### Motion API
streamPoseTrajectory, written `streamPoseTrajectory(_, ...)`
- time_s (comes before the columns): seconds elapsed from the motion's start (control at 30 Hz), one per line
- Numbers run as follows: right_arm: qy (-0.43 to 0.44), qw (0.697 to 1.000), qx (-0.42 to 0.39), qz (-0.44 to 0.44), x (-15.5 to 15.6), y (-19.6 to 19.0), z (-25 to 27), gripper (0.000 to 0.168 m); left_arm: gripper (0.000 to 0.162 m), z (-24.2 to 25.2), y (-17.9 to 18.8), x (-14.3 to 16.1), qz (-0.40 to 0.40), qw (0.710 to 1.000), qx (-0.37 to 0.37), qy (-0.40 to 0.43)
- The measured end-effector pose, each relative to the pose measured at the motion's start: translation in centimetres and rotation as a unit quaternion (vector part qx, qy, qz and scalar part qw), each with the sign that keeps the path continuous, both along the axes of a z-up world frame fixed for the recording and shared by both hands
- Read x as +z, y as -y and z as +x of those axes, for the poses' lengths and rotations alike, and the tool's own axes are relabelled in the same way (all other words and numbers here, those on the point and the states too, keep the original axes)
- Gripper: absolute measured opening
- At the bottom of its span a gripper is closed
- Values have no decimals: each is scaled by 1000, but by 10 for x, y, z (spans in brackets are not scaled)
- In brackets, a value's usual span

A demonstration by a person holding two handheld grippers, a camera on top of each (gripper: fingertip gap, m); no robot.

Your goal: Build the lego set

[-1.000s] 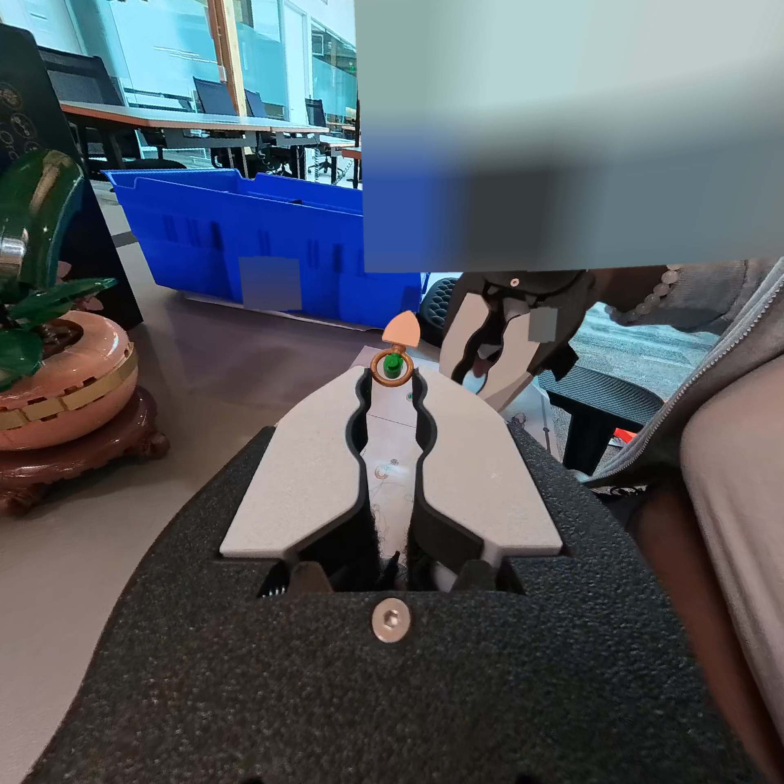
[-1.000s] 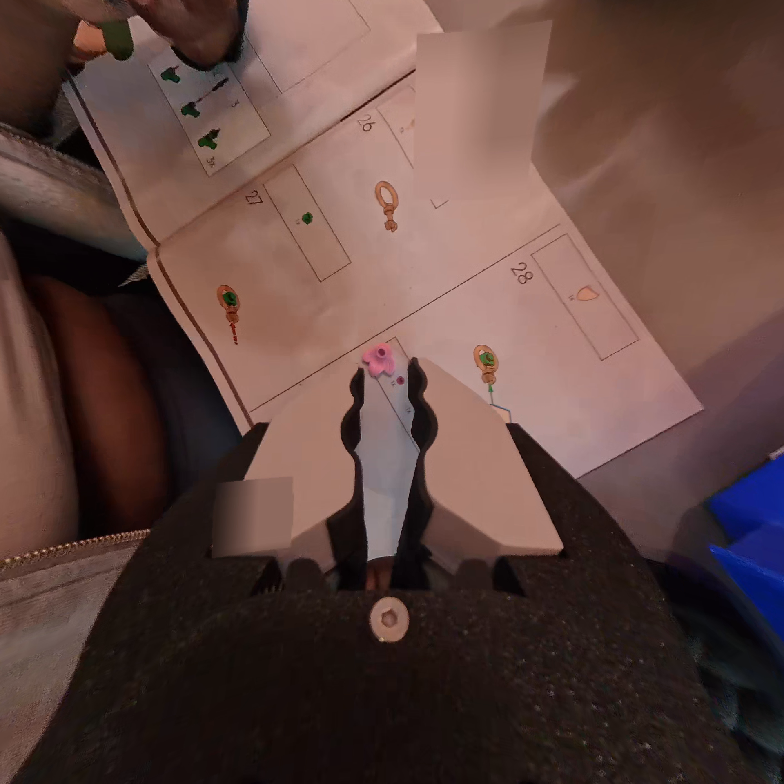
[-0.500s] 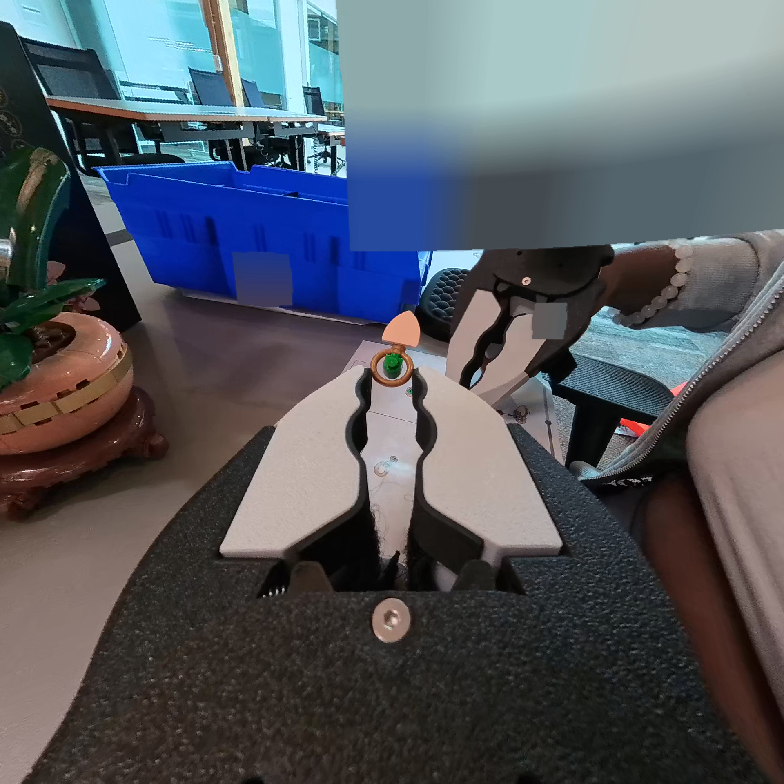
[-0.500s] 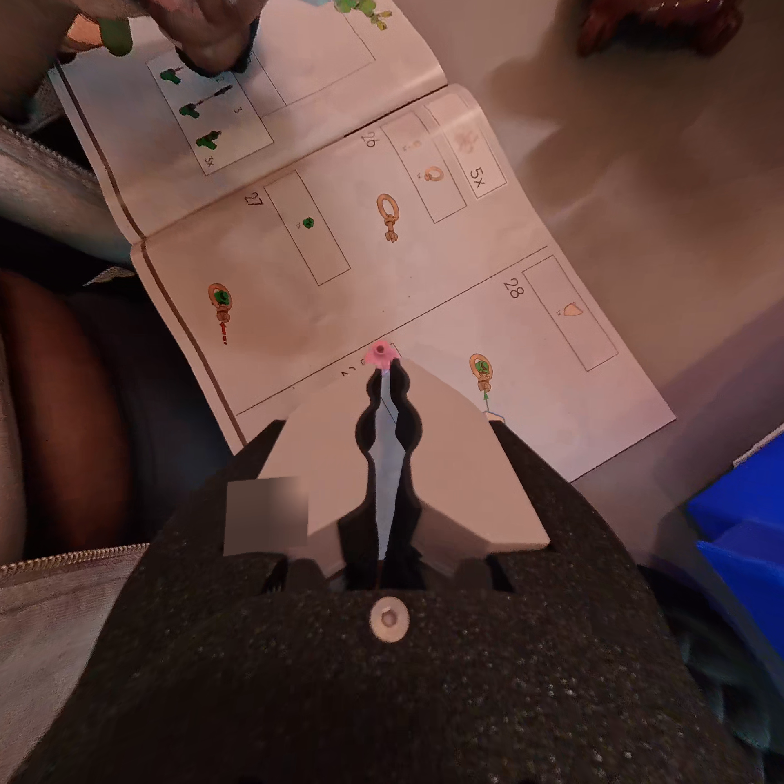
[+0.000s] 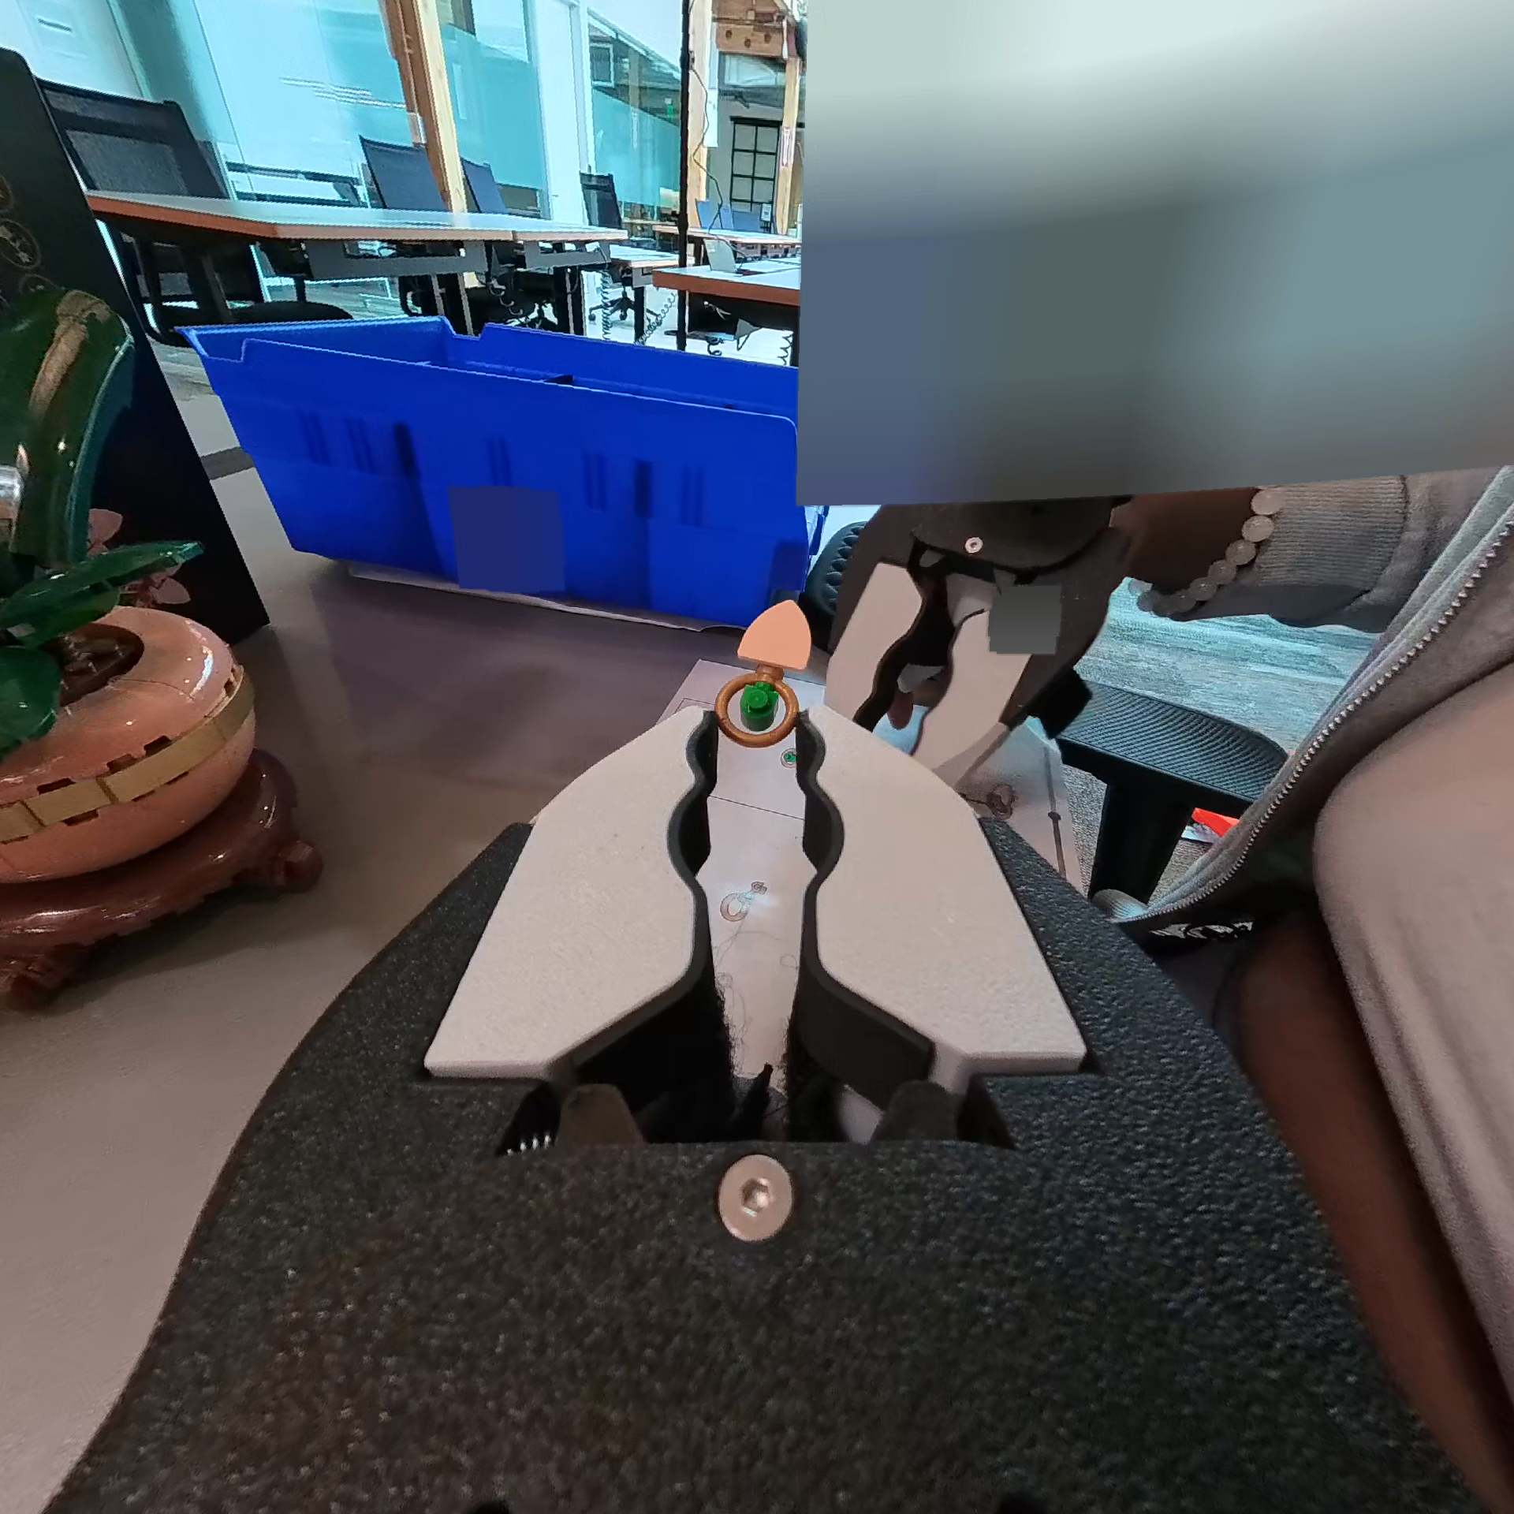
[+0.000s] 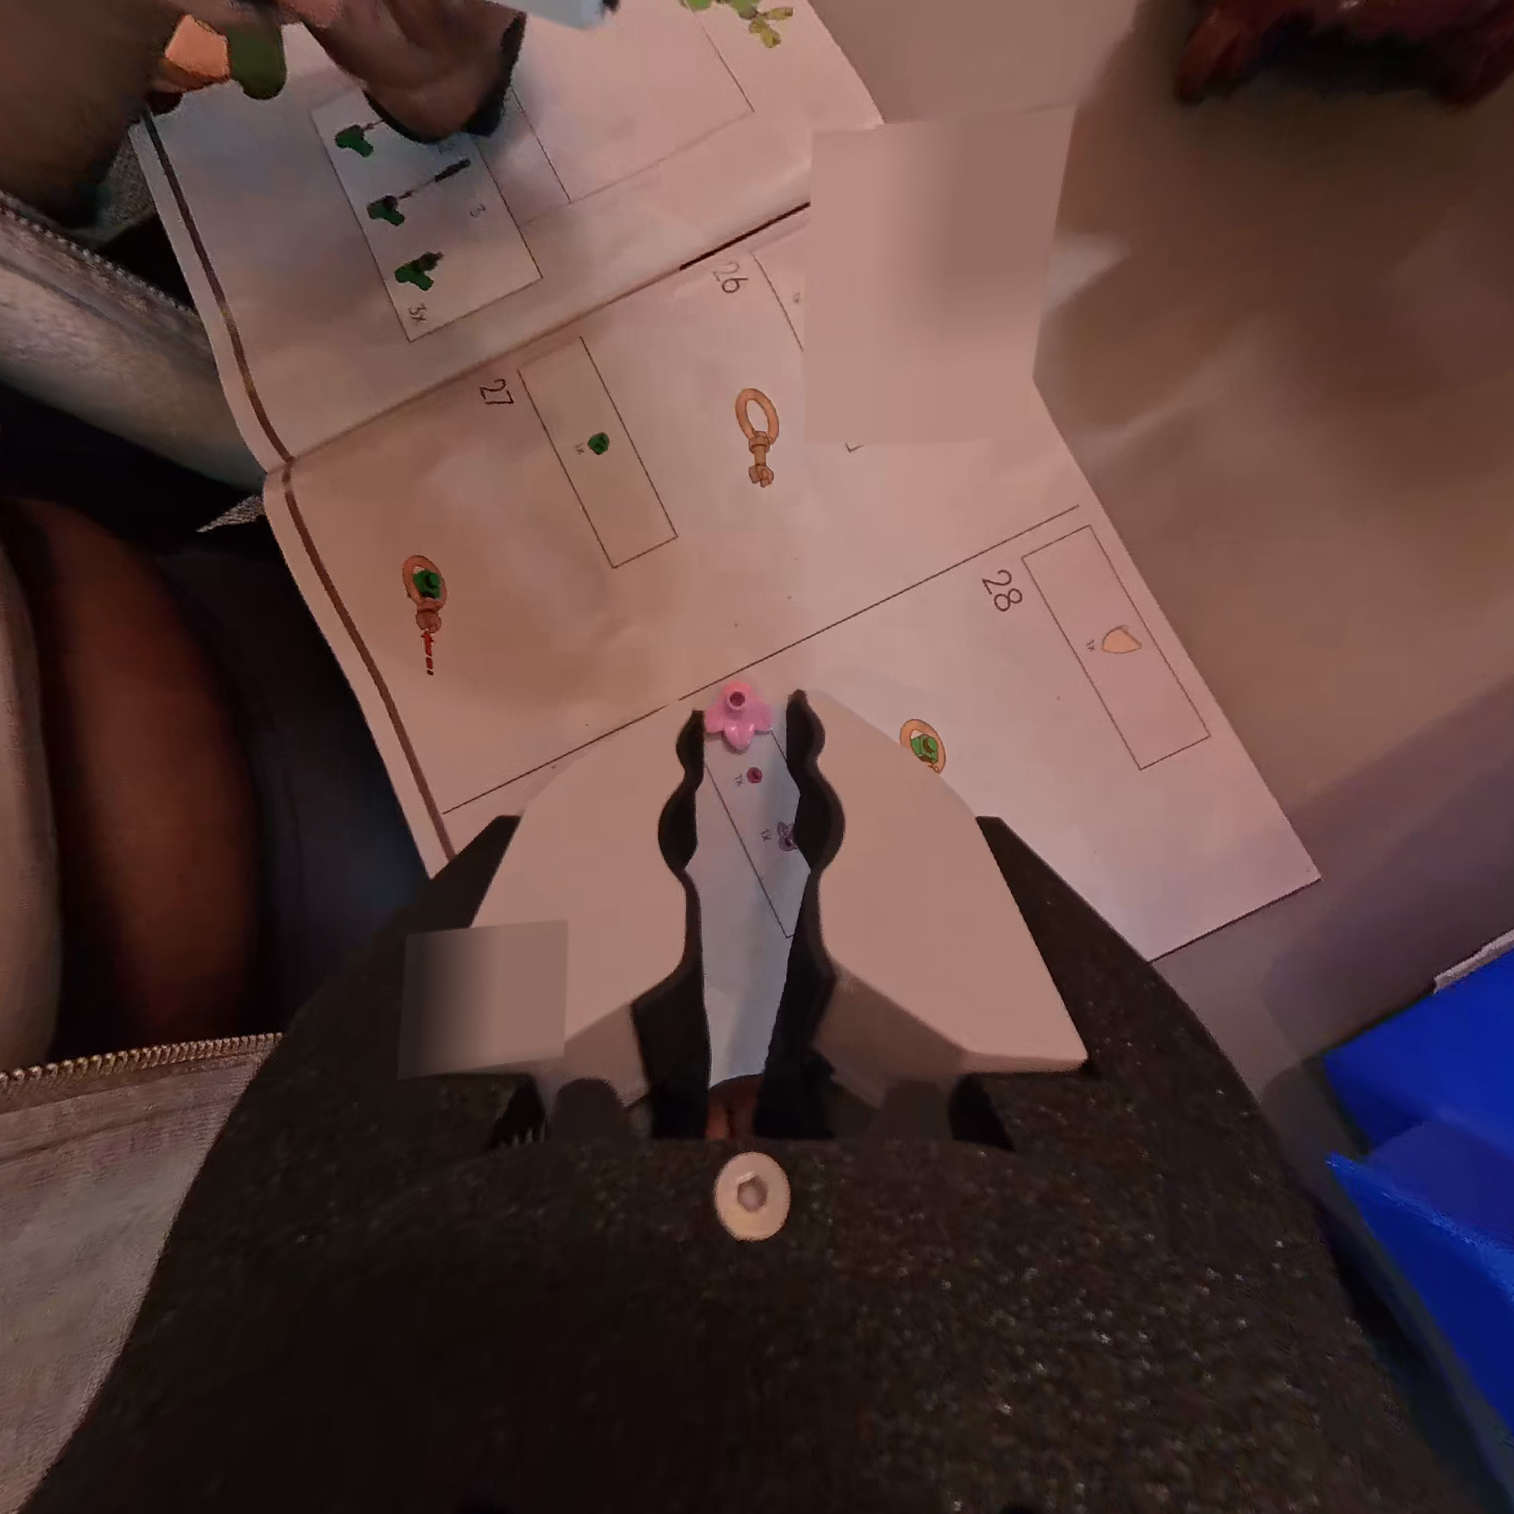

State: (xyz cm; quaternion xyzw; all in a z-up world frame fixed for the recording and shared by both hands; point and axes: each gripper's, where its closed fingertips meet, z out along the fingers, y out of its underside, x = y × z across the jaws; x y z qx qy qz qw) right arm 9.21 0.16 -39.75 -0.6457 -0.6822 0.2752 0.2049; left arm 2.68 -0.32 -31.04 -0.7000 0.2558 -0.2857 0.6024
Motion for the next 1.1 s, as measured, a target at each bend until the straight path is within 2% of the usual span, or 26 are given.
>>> streamPoseTrajectory(0.27,-10,999,21,21,0,0,-1,14,18,2,0,-1,-4,1000,-7,-5)
streamPoseTrajectory(0.33,-26,999,25,22,5,1,-3,2,18,3,1,-2,-6,1000,-12,-7)
streamPoseTrajectory(0.37,-29,999,25,27,6,-1,-3,2,18,4,1,-3,-7,1000,-14,-10)
streamPoseTrajectory(0.5,-13,999,33,36,7,-3,4,7,18,10,3,-7,-3,999,-22,-40)
streamPoseTrajectory(0.67,8,997,66,34,9,-2,5,23,18,15,6,-11,5,997,-29,-70)
streamPoseTrajectory(0.83,62,982,160,75,9,-2,4,24,18,14,6,-10,6,998,-28,-64)
streamPoseTrajectory(0.93,124,957,231,120,8,-7,4,24,18,13,6,-8,6,998,-27,-52)
streamPoseTrajectory(1.1,183,924,310,131,1,-6,2,24,18,7,6,-2,14,999,-20,-24)
